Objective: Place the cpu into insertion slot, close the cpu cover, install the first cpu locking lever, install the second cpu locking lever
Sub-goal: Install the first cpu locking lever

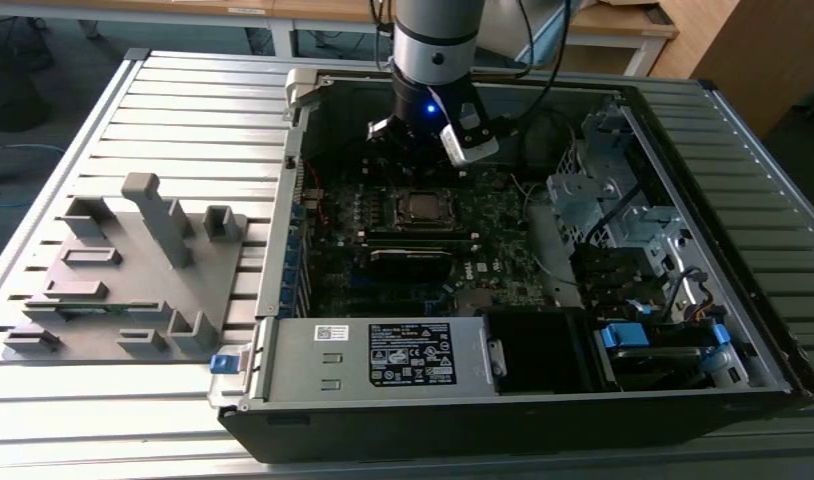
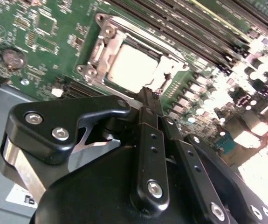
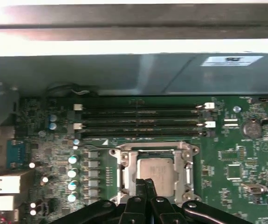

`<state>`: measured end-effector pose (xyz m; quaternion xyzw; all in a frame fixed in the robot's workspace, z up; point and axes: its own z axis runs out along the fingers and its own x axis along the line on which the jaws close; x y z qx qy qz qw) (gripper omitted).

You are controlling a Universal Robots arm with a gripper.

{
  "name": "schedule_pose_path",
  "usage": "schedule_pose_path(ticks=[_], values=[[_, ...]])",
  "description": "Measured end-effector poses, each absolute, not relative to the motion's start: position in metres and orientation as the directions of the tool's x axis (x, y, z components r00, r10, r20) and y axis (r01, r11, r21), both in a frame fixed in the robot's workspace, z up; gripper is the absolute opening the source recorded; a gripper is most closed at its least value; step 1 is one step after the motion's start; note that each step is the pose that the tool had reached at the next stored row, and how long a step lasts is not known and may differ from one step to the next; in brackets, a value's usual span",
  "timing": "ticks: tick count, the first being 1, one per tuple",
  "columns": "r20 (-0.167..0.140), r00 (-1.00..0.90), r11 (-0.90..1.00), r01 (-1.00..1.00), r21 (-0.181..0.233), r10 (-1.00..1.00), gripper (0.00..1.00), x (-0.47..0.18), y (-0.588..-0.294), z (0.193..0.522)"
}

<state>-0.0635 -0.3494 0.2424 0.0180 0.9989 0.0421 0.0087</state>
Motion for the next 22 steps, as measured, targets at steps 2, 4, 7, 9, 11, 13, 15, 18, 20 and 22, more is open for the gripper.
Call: schedule_pose_path(ticks=[2, 4, 7, 9, 11, 13, 15, 18, 20, 22], values=[[-0.016, -0.999, 0.996, 0.035, 0.084, 0.037, 0.1, -0.068, -0.349, 0.242], [-0.016, -0.999, 0.996, 0.035, 0.085, 0.037, 0.1, -0.073, -0.349, 0.242], [-0.016, -0.999, 0.996, 0.035, 0.084, 0.037, 0.1, -0.078, -0.349, 0.242], [-0.016, -0.999, 0.996, 0.035, 0.085, 0.037, 0.1, -0.081, -0.349, 0.242], [-0.016, -0.999, 0.996, 0.035, 0.084, 0.037, 0.1, -0.084, -0.349, 0.242], [-0.016, -0.999, 0.996, 0.035, 0.084, 0.037, 0.1, -0.087, -0.349, 0.242], [-0.016, -0.999, 0.996, 0.035, 0.085, 0.037, 0.1, -0.09, -0.349, 0.242], [-0.016, -0.999, 0.996, 0.035, 0.085, 0.037, 0.1, -0.093, -0.349, 0.242], [-0.016, -0.999, 0.996, 0.035, 0.085, 0.037, 0.1, -0.095, -0.349, 0.242], [-0.016, -0.999, 0.996, 0.035, 0.084, 0.037, 0.1, -0.097, -0.349, 0.242]])
